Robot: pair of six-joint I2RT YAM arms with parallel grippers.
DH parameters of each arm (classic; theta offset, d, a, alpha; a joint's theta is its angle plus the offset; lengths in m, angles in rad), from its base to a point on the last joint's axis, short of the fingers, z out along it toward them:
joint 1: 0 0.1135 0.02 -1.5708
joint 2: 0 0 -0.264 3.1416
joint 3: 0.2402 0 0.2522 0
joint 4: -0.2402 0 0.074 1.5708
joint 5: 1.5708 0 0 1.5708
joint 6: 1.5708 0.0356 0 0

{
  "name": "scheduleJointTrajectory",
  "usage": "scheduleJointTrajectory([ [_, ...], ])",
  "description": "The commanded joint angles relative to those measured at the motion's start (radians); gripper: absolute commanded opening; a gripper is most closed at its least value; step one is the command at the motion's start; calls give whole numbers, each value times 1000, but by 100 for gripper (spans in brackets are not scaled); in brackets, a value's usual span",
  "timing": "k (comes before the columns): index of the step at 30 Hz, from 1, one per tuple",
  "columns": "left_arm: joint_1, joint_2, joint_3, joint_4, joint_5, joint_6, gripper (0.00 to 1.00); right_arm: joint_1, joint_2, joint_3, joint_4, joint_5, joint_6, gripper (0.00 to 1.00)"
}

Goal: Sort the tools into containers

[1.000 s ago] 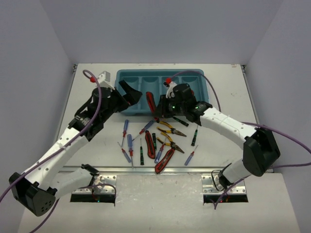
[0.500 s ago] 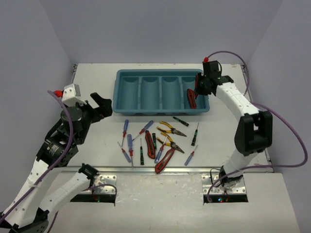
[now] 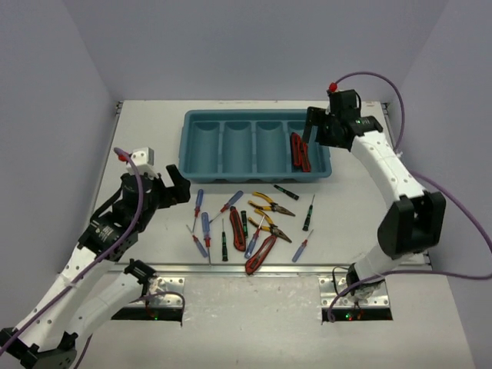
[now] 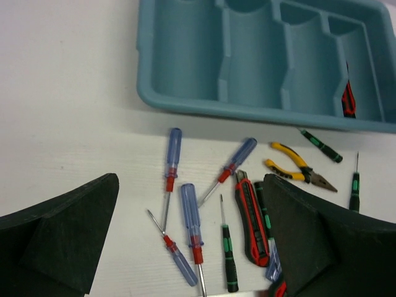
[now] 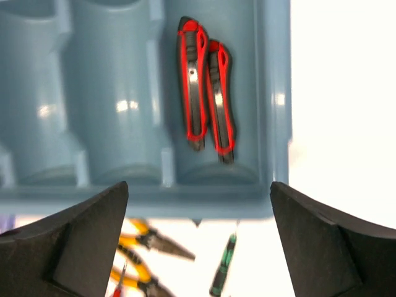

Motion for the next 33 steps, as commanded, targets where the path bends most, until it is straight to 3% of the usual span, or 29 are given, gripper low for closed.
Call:
scheduleJointTrajectory([
  [1,-49,188,38,62,198,35,100,-2,-269,-152,34,-40,18,97],
  [2,-124,261,49,54,189,16,100,-3,-320,-195,24,-51,14,98],
  [6,-451,437,100,48,-67,-115,100,-4,-433,-323,-14,-78,4,99],
  [8,-582,577,149,45,-98,-157,100,-5,-514,-357,-69,-54,-5,99],
  [12,-717,715,188,132,-99,-148,89,-6,-633,-389,-123,28,-17,99],
  [18,-798,976,278,172,-62,-119,77,-6,-716,-419,-168,52,-33,99],
  [26,-825,1142,346,242,-15,-61,70,-6,-741,-442,-171,17,-38,99],
  [33,-823,1203,347,262,1,-53,70,-6,-759,-444,-168,16,-46,99],
])
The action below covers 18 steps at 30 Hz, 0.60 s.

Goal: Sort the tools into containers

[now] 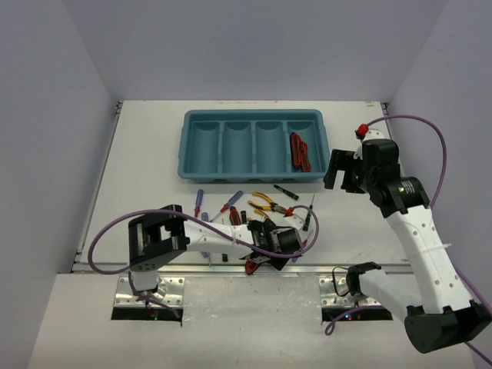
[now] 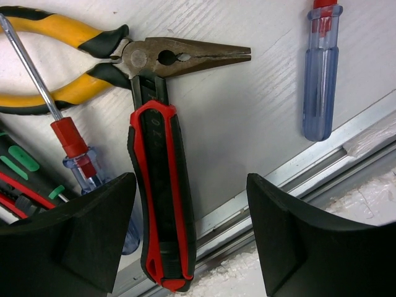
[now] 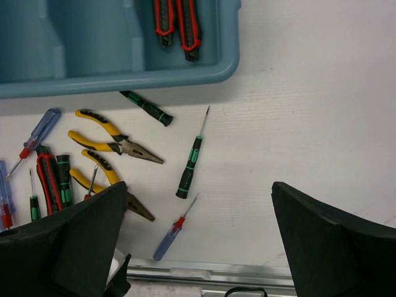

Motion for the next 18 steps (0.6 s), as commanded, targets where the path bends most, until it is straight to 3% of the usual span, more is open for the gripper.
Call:
scheduleJointTrajectory([
  [1,1,17,31,51,6,10,70,-4,-24,0,18,0,-15,99],
  [5,9,19,-1,67,16,-6,69,-4,-28,3,20,-1,-18,99],
  [11,16,22,-38,88,59,-28,37,-4,-29,4,24,-19,-18,99],
  [18,13,-24,-27,62,57,-45,12,-4,-31,8,27,-31,-17,99],
])
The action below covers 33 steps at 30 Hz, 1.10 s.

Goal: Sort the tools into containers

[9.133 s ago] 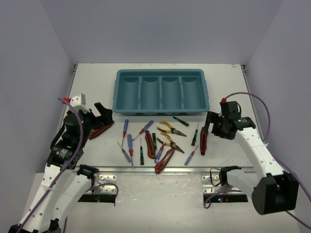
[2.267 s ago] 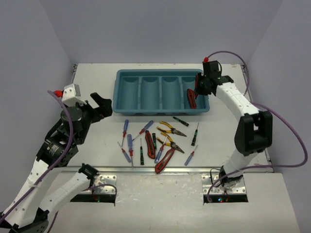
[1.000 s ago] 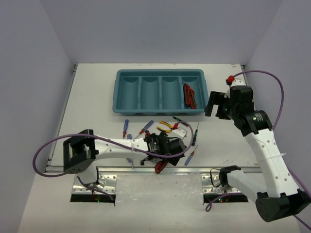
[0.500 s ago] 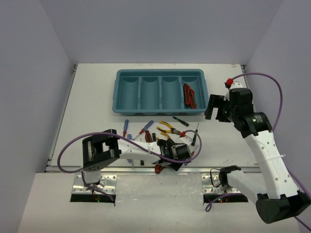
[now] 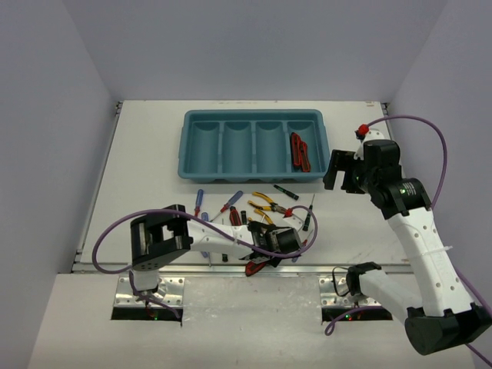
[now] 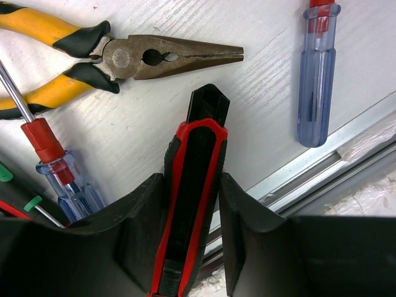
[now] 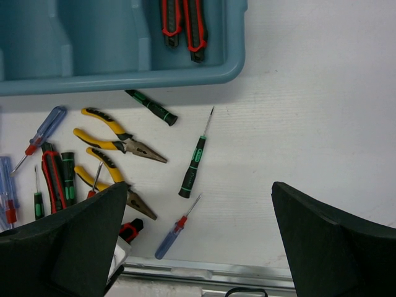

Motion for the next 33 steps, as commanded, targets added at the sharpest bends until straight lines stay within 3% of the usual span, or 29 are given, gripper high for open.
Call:
scheduleJointTrajectory([
  [1,0,-57,2,-8,16,-27,6,-4,-15,8,29,-16,-8,99],
  [3,-5,-84,20,-26,8,-33,1,-4,-14,2,34,-28,-10,99],
  [9,17,-252,81,-149,-156,-132,0,-4,-34,-23,86,-41,25,99],
  [12,78,-338,84,-119,-170,-164,0,-4,-99,-58,163,-81,44,99],
  [19,151,-489,98,2,-172,-228,0,-5,-237,-206,412,-598,7,97],
  [23,178,-563,95,60,-198,-310,0,-4,-288,-345,629,-829,74,95],
  [26,180,-595,82,109,-185,-356,0,2,-274,-434,791,-916,173,92],
  [33,181,-623,75,205,-153,-434,0,55,-236,-499,965,-982,255,76],
])
